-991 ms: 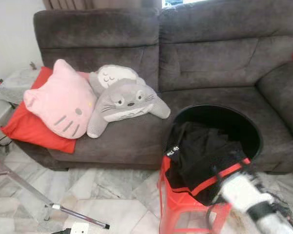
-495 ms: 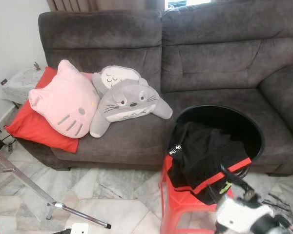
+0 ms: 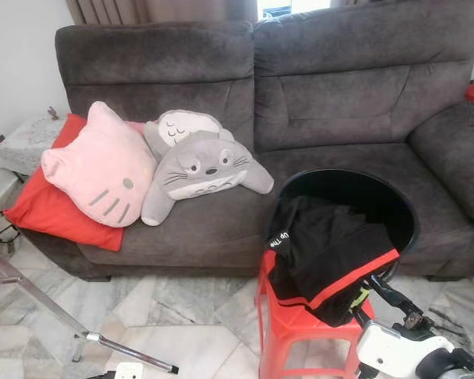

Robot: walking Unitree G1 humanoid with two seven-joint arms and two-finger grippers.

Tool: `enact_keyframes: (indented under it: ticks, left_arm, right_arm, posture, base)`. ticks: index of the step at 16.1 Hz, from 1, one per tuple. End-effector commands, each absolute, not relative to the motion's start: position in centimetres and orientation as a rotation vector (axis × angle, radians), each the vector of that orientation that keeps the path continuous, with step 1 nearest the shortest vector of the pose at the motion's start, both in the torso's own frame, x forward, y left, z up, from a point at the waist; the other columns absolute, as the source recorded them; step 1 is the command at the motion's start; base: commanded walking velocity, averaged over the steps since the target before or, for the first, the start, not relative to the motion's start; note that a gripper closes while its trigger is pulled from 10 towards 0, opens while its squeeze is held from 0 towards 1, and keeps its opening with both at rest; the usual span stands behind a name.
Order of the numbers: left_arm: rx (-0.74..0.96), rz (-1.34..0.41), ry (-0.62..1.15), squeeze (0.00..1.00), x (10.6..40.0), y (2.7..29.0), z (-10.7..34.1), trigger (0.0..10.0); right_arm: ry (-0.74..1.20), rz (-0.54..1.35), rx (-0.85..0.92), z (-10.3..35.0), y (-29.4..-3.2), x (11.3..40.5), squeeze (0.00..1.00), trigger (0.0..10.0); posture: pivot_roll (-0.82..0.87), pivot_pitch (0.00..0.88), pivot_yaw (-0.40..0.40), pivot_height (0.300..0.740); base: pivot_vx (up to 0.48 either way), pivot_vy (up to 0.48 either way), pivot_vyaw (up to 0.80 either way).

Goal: Hang hanger

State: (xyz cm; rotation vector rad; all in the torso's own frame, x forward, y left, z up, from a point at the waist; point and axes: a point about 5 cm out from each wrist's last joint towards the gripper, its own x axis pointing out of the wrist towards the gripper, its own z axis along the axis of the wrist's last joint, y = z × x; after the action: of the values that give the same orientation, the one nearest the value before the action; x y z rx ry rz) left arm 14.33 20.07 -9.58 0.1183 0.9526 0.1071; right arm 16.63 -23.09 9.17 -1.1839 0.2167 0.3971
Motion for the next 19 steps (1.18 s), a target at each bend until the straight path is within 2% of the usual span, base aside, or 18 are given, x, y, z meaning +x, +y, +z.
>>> enact_keyframes:
  ticks: [1, 13, 15, 19]
  left_arm:
    - [0.126, 0.106, 0.968, 0.0, 14.1, 20.3, -9.6, 10.0]
    - [0.126, 0.106, 0.968, 0.0, 14.1, 20.3, -9.6, 10.0]
    - [0.117, 0.116, 0.959, 0.0, 14.2, 20.2, -9.6, 10.0]
    - [0.116, 0.117, 0.958, 0.0, 14.2, 20.2, -9.6, 10.0]
  right_arm:
    - [0.213, 0.387, -1.185, 9.4, -23.2, 16.8, 0.0, 10.0]
    - [0.213, 0.387, -1.185, 9.4, -23.2, 16.8, 0.0, 10.0]
    - [0.151, 0.303, -1.176, 8.2, -22.2, 21.3, 0.0, 10.0]
    - [0.142, 0.307, -1.173, 8.3, -22.0, 21.4, 0.0, 10.0]
  posture:
    - [-0.27, 0.0, 0.081, 0.74]
    - [-0.27, 0.0, 0.081, 0.74]
    - [-0.26, 0.0, 0.077, 0.74]
    - [-0.26, 0.0, 0.077, 0.74]
  base:
    - [0.0, 0.0, 0.0]
    - [0.0, 0.0, 0.0]
    - [0.0, 0.0, 0.0]
    - [0.0, 0.0, 0.0]
